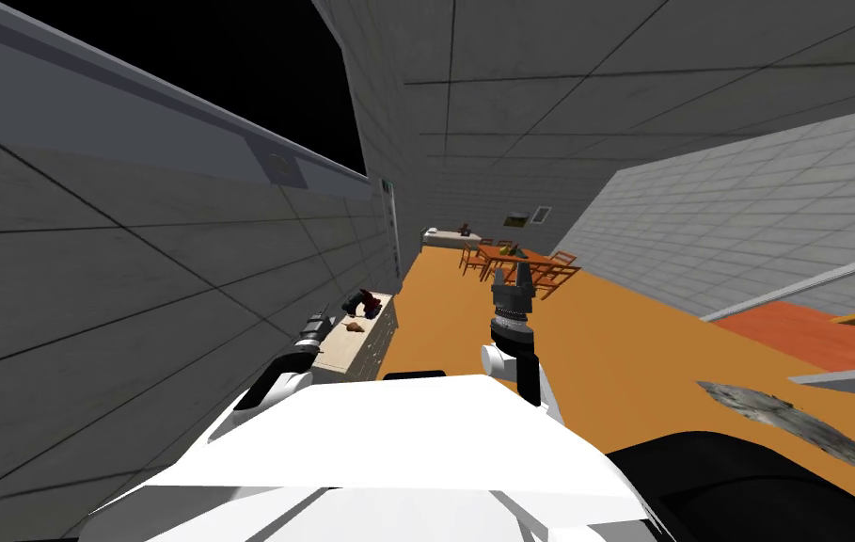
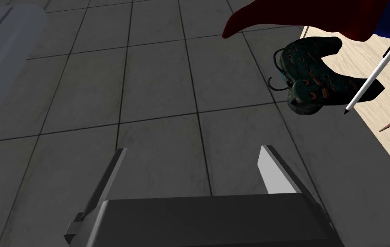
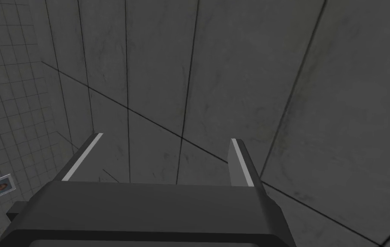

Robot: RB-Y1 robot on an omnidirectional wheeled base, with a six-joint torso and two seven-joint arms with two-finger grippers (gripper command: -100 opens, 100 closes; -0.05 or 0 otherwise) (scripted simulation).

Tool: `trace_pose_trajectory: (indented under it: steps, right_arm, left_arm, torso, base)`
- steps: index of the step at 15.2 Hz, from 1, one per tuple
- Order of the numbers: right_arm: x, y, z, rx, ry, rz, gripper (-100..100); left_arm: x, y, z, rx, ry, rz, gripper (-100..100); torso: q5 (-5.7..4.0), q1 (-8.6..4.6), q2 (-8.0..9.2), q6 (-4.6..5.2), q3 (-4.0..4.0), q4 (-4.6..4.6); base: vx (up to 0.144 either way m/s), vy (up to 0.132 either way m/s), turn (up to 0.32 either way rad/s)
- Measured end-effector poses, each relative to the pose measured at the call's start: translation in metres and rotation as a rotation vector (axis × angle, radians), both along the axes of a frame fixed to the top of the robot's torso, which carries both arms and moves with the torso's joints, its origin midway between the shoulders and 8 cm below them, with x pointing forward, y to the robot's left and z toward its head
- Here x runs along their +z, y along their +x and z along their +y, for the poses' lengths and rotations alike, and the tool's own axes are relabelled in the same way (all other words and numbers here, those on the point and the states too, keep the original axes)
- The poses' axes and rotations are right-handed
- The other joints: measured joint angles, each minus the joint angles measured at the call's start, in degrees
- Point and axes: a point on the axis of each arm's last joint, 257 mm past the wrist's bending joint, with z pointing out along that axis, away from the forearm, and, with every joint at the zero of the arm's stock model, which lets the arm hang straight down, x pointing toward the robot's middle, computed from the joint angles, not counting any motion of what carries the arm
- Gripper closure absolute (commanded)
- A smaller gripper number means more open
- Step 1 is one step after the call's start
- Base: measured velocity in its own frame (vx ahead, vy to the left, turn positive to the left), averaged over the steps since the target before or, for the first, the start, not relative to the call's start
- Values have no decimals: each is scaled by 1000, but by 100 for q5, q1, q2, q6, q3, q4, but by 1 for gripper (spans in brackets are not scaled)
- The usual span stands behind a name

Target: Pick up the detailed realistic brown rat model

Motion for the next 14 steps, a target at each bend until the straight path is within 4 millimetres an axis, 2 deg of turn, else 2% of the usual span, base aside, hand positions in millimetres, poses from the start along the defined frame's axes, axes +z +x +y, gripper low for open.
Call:
trace_pose_trajectory:
  steps: [2, 11, 14]
  right_arm:
    - [0, 0, 0, 0, 0, 0, 0]
    - [0, 0, 0, 0, 0, 0, 0]
    - [0, 0, 0, 0, 0, 0, 0]
  left_arm:
    - [-21, -3, 10, 15, -9, 57, -100]
    - [-88, -17, 37, 61, -52, 267, -100]
    - [-118, -29, 47, 78, -74, 359, -100]
  torso:
    - [0, 1, -3, 2, -2, -1]
    - [0, 0, -19, 0, -11, -4]
    - [2, 9, -22, -2, -13, -5]
  base:
    - [-45, 36, -325]
    - [-20, 31, -187]
    - [-4, 53, -261]
